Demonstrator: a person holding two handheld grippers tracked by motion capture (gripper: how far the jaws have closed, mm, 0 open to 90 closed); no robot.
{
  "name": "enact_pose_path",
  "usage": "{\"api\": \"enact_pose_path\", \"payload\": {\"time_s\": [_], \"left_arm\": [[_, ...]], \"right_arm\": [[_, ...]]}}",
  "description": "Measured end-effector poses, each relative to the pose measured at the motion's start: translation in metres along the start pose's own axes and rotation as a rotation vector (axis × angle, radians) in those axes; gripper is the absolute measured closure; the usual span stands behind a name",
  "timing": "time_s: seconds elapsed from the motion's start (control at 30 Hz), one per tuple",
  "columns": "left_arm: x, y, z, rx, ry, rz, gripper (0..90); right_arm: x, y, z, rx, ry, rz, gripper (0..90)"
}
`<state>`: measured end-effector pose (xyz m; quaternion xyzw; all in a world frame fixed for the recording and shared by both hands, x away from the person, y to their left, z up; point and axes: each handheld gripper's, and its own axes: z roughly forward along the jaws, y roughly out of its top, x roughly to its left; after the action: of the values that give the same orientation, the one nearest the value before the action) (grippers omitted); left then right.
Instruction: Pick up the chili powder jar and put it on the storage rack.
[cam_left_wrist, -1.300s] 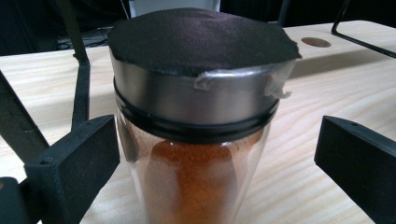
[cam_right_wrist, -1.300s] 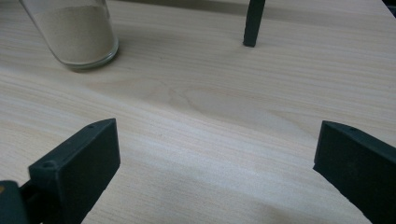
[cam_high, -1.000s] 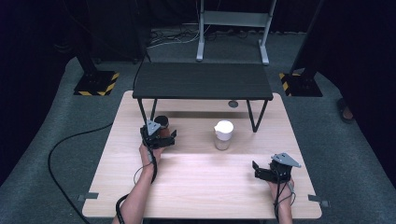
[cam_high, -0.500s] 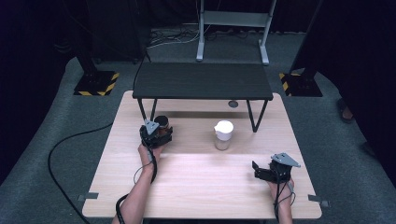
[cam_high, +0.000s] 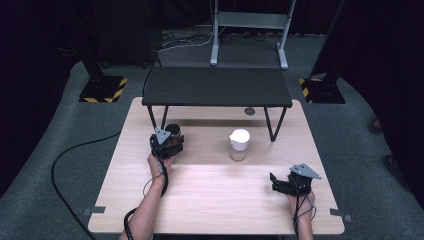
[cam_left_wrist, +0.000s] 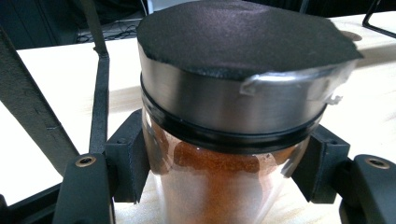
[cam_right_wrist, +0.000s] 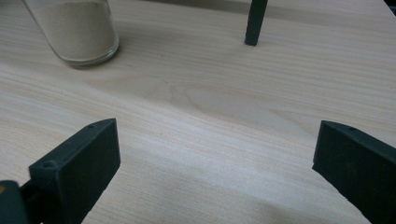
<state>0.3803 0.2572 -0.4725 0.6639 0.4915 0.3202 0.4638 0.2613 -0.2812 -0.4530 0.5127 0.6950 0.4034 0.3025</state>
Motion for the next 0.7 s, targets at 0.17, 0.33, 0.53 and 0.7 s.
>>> {"api": "enact_pose_path", "payload": {"time_s": [0.17,0.33,0.53,0.7], "left_arm": [[0.0,0.001,-0.001,0.005,-0.002,0.0,31.5],[0.003,0.003,-0.002,0.013,-0.018,0.007,31.7],[0.005,0.002,-0.007,-0.003,-0.029,0.001,31.7],[0.003,0.004,-0.013,-0.005,-0.03,0.038,31.7]], "right_arm": [[-0.001,0.0,0.0,-0.002,0.003,0.004,0.0],[-0.002,-0.001,-0.001,-0.006,0.006,0.009,0.0],[-0.002,-0.001,0.0,-0.006,0.008,0.008,0.0],[-0.003,-0.001,-0.001,-0.008,0.01,0.01,0.1]]}}
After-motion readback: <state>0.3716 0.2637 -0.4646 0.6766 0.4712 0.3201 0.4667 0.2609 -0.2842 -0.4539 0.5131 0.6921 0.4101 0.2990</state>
